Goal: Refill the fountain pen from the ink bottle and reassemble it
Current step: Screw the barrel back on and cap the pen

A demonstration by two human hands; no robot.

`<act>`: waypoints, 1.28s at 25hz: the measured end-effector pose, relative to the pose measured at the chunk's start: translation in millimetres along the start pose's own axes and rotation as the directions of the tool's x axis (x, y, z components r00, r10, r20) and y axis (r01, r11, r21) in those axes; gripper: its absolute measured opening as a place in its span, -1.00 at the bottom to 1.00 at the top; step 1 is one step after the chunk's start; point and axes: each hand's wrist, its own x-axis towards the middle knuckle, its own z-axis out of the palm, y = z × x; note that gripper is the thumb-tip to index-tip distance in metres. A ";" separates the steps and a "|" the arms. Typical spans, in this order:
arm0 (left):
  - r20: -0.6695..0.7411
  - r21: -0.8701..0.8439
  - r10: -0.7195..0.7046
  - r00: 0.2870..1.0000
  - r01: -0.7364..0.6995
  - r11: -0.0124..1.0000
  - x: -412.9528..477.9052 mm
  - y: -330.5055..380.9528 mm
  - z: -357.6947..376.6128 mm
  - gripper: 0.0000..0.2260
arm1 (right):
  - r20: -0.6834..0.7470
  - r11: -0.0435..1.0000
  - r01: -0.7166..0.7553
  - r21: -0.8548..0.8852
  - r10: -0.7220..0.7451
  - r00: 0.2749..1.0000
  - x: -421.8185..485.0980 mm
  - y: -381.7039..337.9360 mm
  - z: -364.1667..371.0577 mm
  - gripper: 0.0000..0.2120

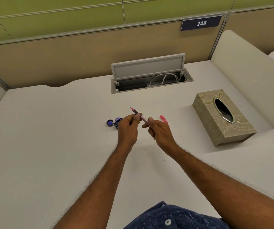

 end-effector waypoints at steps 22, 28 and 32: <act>-0.014 0.013 0.003 1.000 -0.003 1.000 1.8 1.6 -0.5 -0.72 | 0.017 0.998 -0.014 0.062 0.013 1.000 2.7 2.4 0.8 -0.63; 0.008 0.011 0.010 1.000 -0.010 1.000 -1.0 1.1 1.1 -0.74 | -0.039 0.998 0.027 0.048 -0.025 0.999 2.4 5.5 -0.6 -0.85; 0.032 0.020 0.034 0.999 -0.035 0.999 1.2 1.1 0.3 -0.76 | 0.013 0.996 0.000 0.085 -0.001 1.000 3.3 8.6 -1.2 -0.74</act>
